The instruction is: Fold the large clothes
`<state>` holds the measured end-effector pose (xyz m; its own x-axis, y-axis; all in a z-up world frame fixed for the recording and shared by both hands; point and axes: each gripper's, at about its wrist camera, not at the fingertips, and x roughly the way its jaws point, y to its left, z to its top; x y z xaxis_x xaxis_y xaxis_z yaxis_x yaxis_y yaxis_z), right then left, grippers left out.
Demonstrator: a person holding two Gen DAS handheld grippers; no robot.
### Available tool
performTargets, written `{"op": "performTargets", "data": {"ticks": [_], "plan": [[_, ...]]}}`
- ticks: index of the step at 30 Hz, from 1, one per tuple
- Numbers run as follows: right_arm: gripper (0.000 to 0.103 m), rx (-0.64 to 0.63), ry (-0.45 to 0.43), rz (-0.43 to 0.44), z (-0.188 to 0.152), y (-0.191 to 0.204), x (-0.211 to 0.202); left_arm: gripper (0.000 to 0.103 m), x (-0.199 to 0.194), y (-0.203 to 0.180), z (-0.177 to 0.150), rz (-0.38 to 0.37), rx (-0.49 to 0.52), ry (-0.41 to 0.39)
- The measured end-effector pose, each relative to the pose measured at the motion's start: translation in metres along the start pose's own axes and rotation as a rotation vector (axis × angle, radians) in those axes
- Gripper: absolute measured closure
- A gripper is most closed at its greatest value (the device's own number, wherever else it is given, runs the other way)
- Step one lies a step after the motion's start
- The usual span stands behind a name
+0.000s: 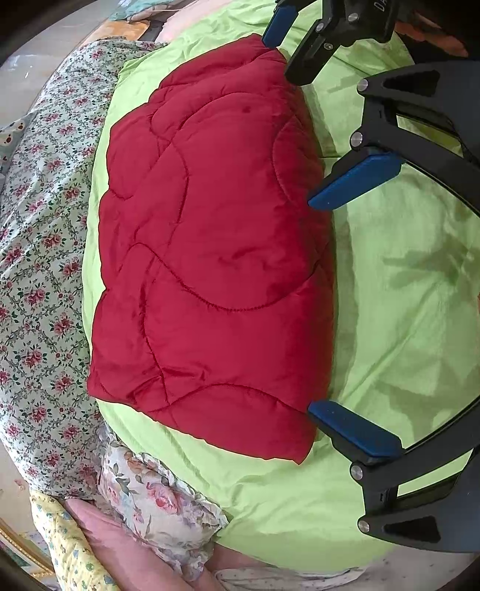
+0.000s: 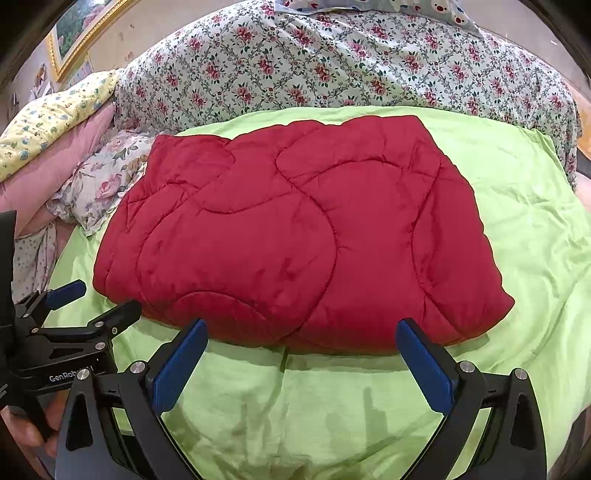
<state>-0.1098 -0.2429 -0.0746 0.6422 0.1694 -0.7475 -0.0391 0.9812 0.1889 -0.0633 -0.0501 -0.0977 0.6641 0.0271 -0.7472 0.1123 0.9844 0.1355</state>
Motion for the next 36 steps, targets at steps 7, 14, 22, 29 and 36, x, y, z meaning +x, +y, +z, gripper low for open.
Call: {"op": "performTargets", "data": {"ticks": [7,14,22,29,36], "plan": [[0.001,-0.001,-0.007,0.002,-0.0001,0.0007,-0.0022,0.0,-0.0022,0.0019,0.0003,-0.004,-0.01,-0.005],[0.001,0.001,-0.011,0.006,-0.0008,0.002,-0.0035,0.0,-0.0038,0.0028,-0.0001,0.01,-0.017,-0.015],[0.001,0.003,-0.014,0.01,-0.0006,0.0039,-0.0049,0.0,-0.0032,0.0036,-0.0007,0.017,-0.021,-0.018],[0.001,0.005,-0.014,0.01,-0.0007,0.0053,-0.0058,0.0,-0.0035,0.0041,-0.0006,0.015,-0.017,-0.017],[0.001,0.005,-0.015,0.01,-0.001,0.0047,-0.0058,0.0,-0.0037,0.0042,-0.0001,0.018,-0.018,-0.017]]}}
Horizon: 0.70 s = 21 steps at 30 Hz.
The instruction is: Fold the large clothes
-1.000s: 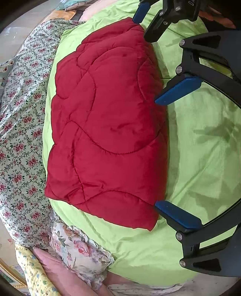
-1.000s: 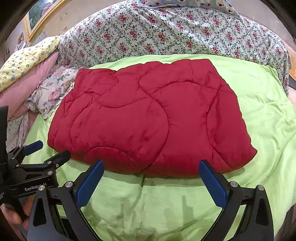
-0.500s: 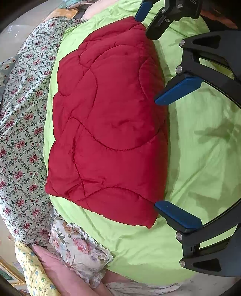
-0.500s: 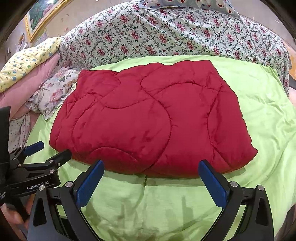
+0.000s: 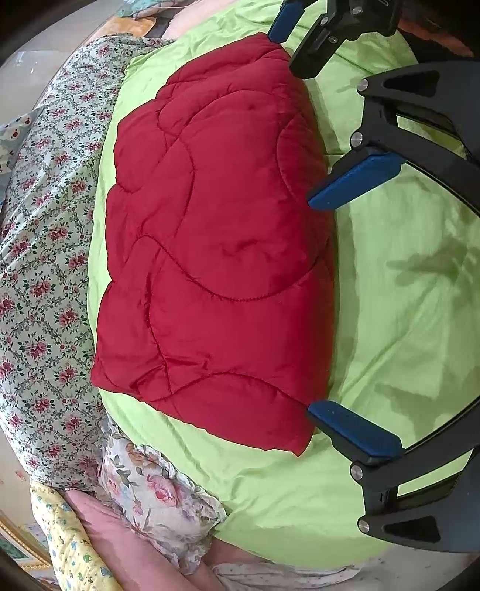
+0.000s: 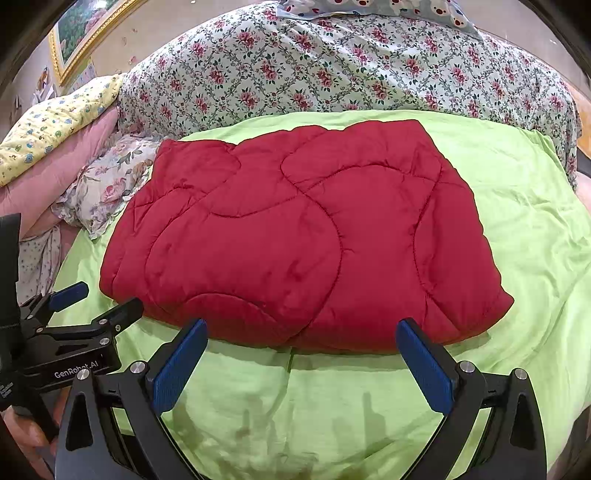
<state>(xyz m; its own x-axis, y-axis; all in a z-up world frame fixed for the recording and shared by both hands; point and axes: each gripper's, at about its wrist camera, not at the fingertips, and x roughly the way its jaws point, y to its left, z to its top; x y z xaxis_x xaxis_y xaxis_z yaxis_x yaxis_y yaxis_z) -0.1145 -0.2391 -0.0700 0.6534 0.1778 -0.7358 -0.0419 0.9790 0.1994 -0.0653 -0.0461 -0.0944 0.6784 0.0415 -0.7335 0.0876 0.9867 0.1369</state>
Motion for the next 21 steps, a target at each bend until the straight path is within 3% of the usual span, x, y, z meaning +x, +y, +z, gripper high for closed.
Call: {"op": "performTargets", "data": {"ticks": [21], "plan": [[0.001,0.005,0.002,0.002,0.0007,0.0005,-0.0011,0.0,0.0003,0.0005,-0.0001,-0.001,-0.007,0.001]]}}
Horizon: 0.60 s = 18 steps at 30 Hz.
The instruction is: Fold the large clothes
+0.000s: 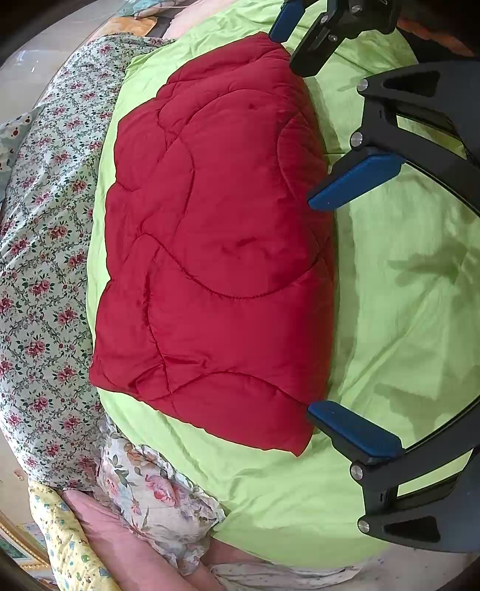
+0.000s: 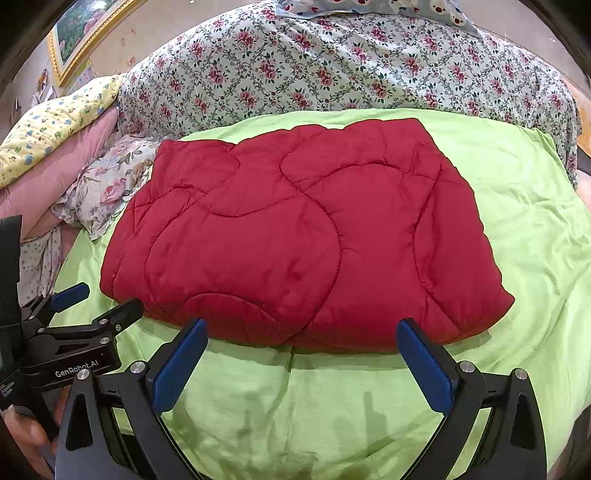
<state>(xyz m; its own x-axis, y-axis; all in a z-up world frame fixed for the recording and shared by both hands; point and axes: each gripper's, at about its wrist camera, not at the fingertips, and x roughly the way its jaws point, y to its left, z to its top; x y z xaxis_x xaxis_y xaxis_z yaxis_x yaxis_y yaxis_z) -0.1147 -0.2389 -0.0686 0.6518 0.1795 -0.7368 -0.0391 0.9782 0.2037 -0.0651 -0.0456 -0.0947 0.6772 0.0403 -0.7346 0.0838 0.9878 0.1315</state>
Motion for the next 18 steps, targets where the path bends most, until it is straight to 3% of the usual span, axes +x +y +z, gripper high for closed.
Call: {"op": "performTargets", "data": {"ticks": [18], "plan": [[0.001,0.012,-0.001,-0.004,0.0011,-0.0046,0.0012,0.0,0.0058,0.0042,0.0028,0.0,-0.017,0.011]]}}
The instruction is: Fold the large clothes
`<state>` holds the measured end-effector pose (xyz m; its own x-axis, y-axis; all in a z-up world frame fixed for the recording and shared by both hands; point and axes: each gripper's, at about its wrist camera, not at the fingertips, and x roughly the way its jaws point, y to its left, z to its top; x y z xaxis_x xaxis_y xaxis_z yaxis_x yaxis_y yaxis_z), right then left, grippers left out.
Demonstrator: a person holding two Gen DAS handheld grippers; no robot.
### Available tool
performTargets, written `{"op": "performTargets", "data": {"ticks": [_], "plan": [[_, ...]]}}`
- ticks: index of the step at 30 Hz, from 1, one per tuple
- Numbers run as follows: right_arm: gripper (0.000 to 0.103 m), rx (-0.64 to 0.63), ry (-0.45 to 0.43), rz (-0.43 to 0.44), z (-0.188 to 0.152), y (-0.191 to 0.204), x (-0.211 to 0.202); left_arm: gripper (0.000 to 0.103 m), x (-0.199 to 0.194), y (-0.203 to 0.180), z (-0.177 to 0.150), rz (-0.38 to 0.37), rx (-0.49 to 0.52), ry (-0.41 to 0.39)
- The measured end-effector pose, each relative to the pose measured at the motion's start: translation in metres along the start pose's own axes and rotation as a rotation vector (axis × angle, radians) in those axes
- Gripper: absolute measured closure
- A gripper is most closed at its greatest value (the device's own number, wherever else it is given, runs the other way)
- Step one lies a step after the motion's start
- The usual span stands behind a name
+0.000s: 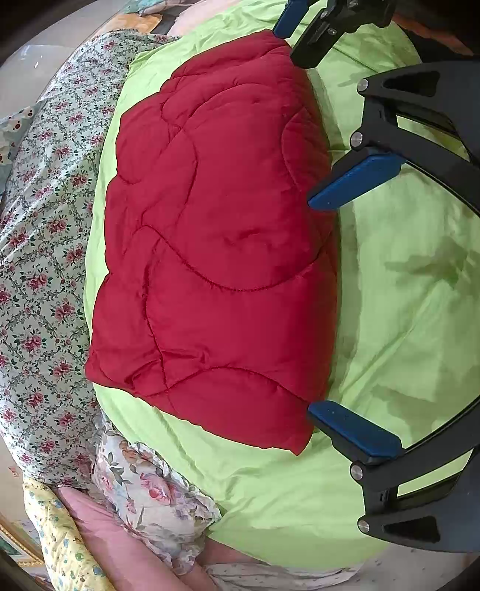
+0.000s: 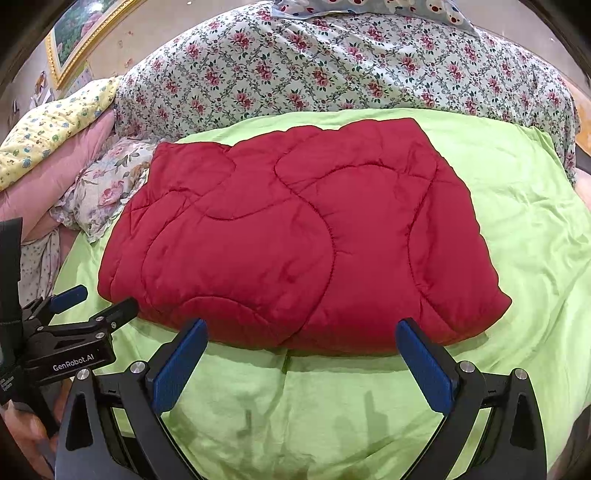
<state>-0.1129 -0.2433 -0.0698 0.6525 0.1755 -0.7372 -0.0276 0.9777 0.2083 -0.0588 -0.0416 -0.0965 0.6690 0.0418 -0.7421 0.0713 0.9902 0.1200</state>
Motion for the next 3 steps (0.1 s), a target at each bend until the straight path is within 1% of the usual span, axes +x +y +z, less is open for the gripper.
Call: {"op": "performTargets", "data": {"ticks": [3], "plan": [[0.001,0.006,0.001,-0.001,0.0013,-0.0025,0.0012,0.0,-0.0002,-0.0015,0.0015,-0.017,0.002,-0.001]]}}
